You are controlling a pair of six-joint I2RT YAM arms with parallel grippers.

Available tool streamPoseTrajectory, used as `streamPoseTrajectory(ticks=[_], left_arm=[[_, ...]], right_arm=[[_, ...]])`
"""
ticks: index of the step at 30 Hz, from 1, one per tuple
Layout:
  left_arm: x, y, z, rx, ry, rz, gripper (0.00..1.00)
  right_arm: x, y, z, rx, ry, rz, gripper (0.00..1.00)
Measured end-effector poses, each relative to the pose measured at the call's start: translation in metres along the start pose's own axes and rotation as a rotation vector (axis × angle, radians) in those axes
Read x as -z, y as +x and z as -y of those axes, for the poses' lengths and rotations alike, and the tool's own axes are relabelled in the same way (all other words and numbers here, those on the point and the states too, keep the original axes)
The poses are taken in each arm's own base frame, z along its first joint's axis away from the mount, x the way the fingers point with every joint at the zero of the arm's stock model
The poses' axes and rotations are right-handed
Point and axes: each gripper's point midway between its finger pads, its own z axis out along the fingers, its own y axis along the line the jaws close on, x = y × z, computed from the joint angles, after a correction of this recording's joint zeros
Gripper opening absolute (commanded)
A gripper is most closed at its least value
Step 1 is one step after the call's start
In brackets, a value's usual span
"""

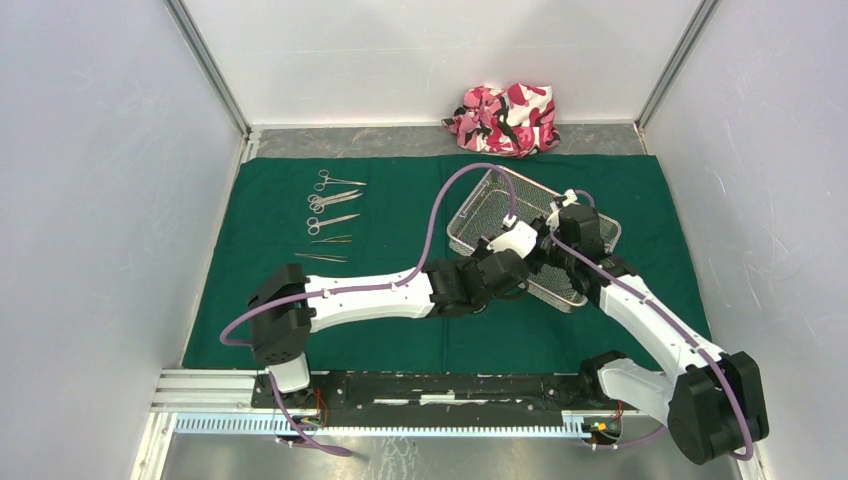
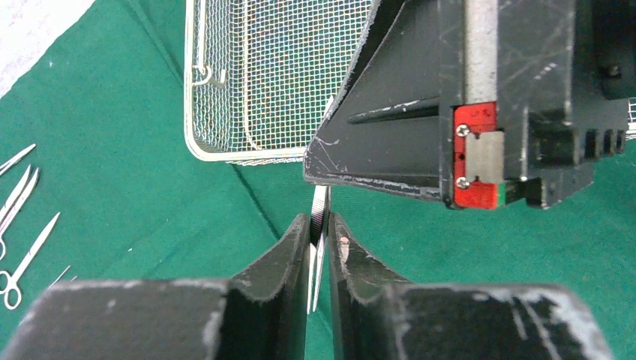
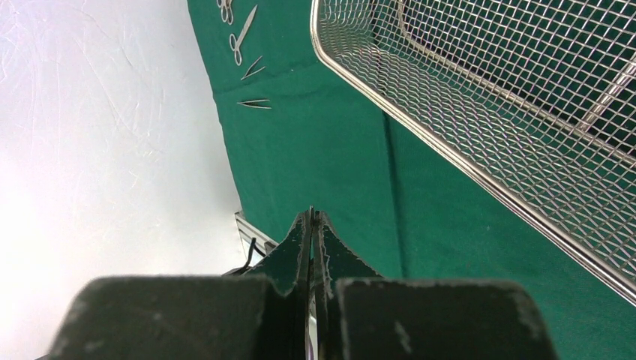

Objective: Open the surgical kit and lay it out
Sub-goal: Place the medical item in the surgical kit.

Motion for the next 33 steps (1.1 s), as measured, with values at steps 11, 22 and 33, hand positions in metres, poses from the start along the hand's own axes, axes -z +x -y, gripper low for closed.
streamPoseTrajectory(ticks=[11, 22, 33], left_arm=[[0.001, -0.001, 0.0, -0.014, -0.008, 0.008, 0.02], [0.006, 0.014, -0.046, 0.13, -0.091, 0.002, 0.02], [0.04, 0.142, -0.272, 1.134, -0.643, -0.131, 0.02]], right_arm=[[0.0, 0.0, -0.002, 0.007, -0.002, 0.007, 0.27], [0.01, -0.027, -0.004, 0.132, 0.027, 0.084, 0.84], [0.05, -0.096, -0.005, 0.281, 0.121, 0.324, 0.81]])
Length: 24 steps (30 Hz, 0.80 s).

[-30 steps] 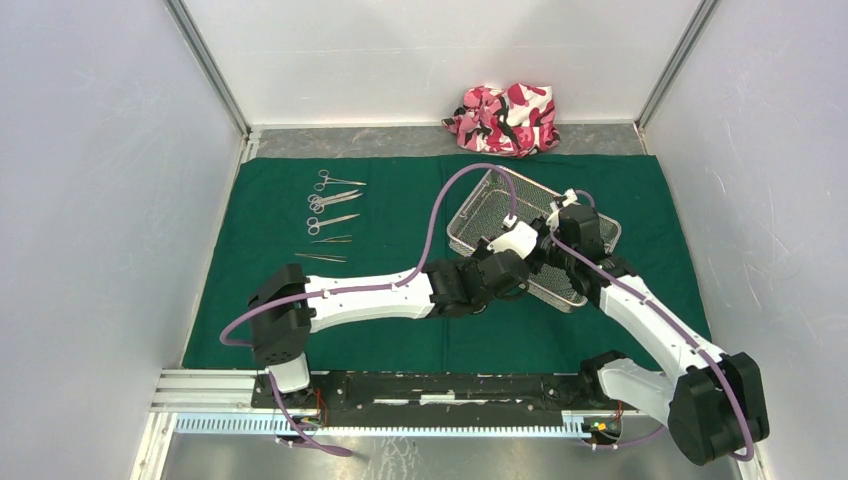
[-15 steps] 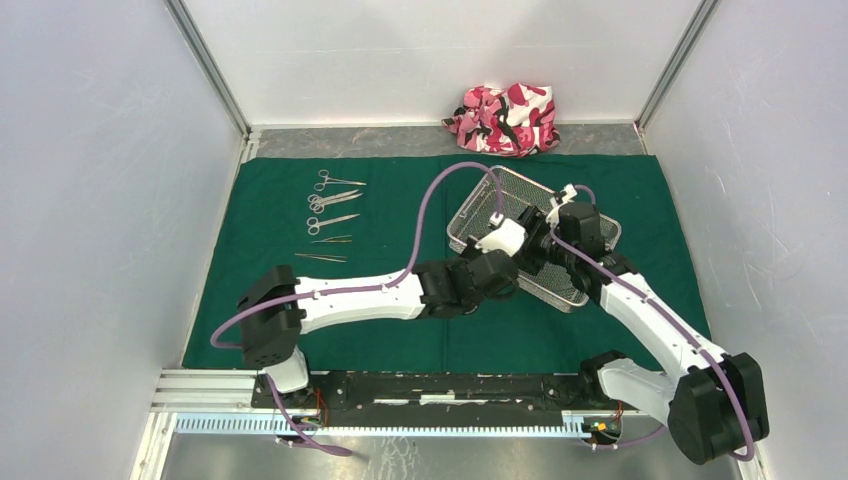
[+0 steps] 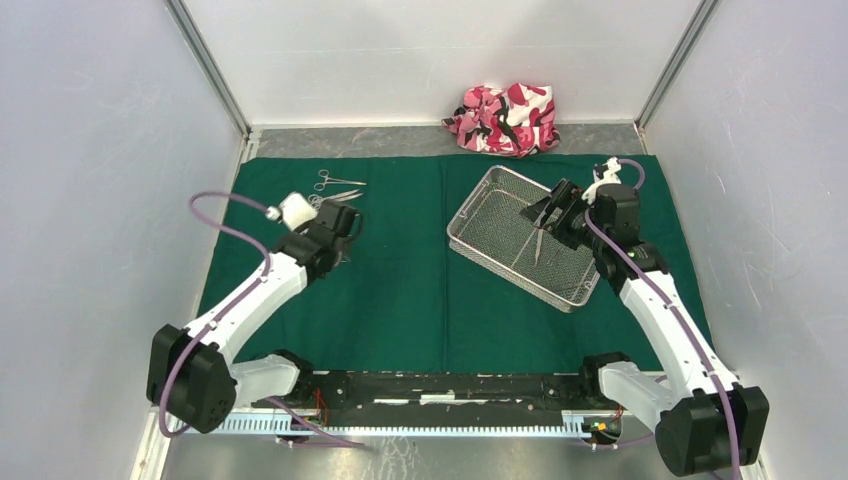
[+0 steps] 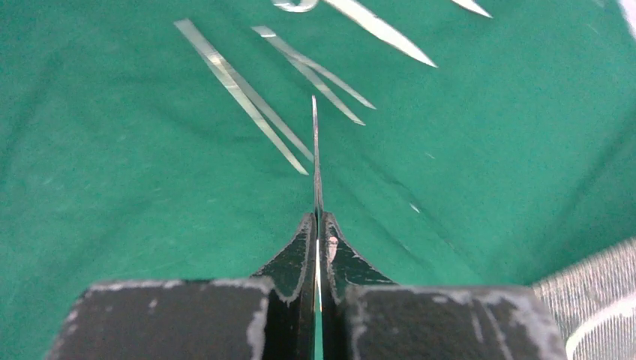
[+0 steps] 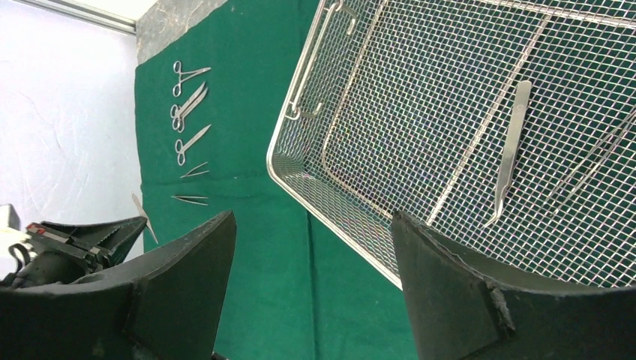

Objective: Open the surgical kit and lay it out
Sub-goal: Place the medical item in the surgical kit.

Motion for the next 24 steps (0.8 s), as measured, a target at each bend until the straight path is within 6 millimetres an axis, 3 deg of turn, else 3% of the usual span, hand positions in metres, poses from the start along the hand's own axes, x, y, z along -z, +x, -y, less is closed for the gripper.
streamPoseTrajectory(ticks=[2, 7, 15, 24], left_arm=[[-0.012, 0.003, -0.037, 0.131, -0.112, -0.035, 0.02], [-0.029, 0.006, -0.08, 0.378, -0.289, -0.078, 0.02], [-0.063, 0.025, -0.103, 0.58, -0.448, -0.143, 0.02], [-0.081, 0.039, -0.105, 0.61, -0.486, -0.164, 0.02]], right_arm=[[0.0, 0.001, 0.002, 0.009, 0.005, -0.003, 0.81], [-0.002, 0.008, 0.009, 0.016, 0.019, -0.017, 0.81], [-0.003, 0.012, 0.015, 0.028, 0.034, -0.026, 0.8], [-0.006, 0.017, 0.022, 0.034, 0.049, -0.036, 0.79]])
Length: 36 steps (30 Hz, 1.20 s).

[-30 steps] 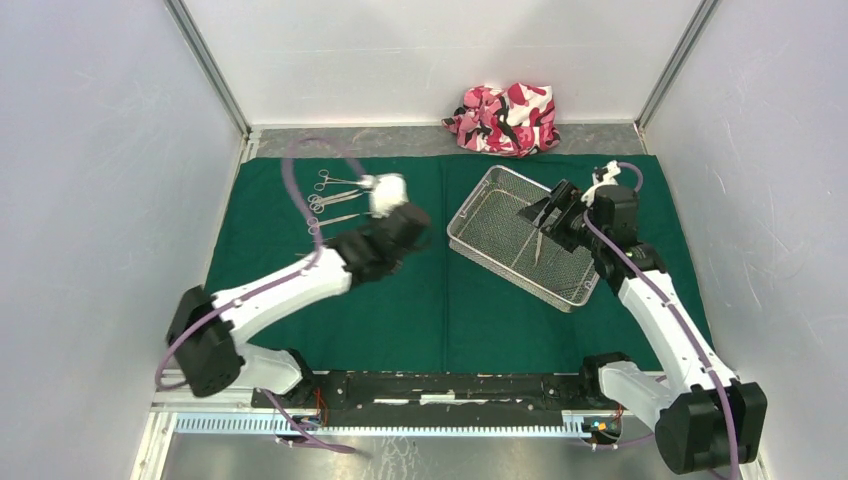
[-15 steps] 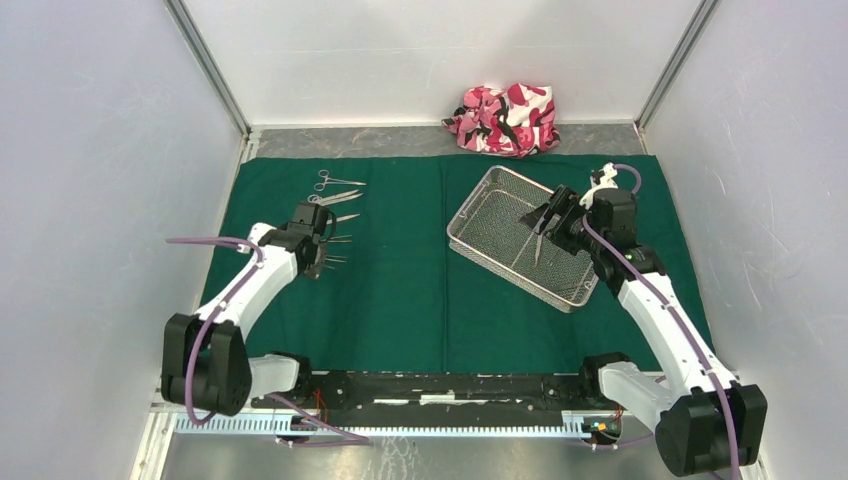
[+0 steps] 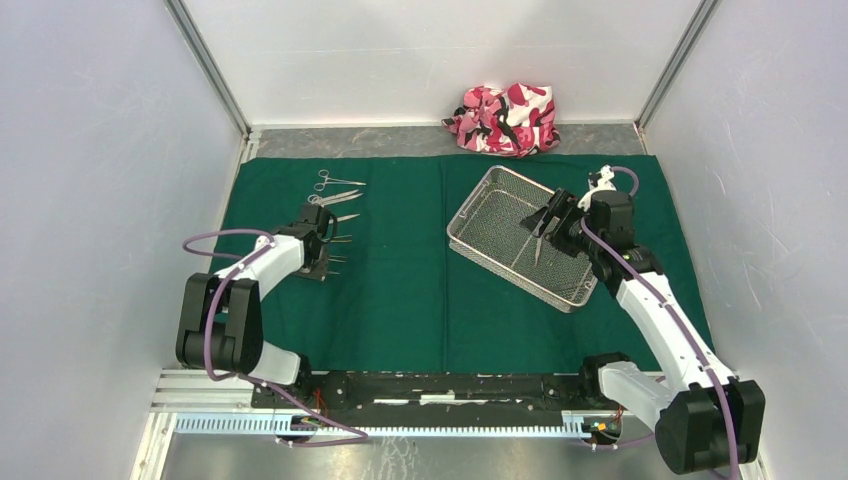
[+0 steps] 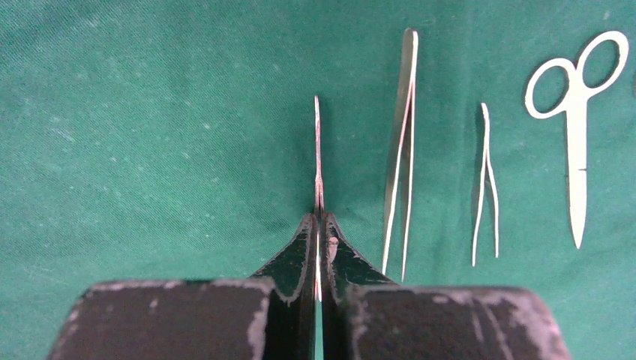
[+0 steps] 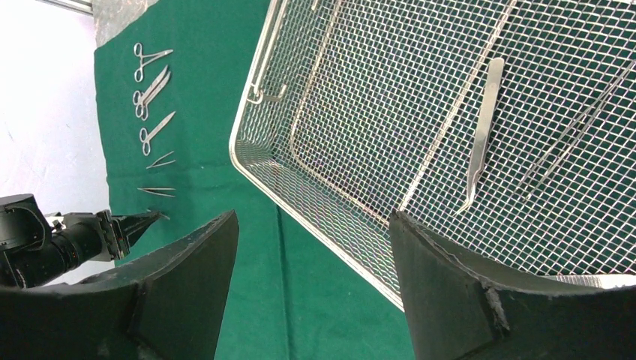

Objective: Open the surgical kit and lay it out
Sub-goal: Place the medical item in the surgical kit.

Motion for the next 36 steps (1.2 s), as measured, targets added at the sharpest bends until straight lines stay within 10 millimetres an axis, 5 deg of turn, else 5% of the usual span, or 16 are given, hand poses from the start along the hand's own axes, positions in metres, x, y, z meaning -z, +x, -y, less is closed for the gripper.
streamPoseTrajectory(ticks=[8, 18, 26, 31, 36], left_arm=[[-0.008, 0.003, -0.003, -0.002, -0.004, 0.0, 0.2], [0.001, 0.0, 0.002, 0.007, 0.031, -0.004, 0.59], [0.066, -0.02, 0.015, -0.015, 0.244, -0.033, 0.87], [0.129, -0.032, 0.047, -0.219, 0.582, -0.017, 0.9], [0.183, -0.023, 0.074, -0.491, 0.895, -0.011, 0.94]], right_arm=[[-0.005, 0.007, 0.007, -0.007, 0.016, -0.022, 0.79], [-0.006, 0.008, 0.008, 0.007, 0.015, -0.022, 0.78], [-0.013, 0.004, 0.05, 0.199, 0.216, -0.07, 0.78], [-0.019, -0.002, 0.078, 0.301, 0.358, -0.121, 0.8], [-0.035, 0.008, 0.093, 0.309, 0.406, -0.198, 0.78]])
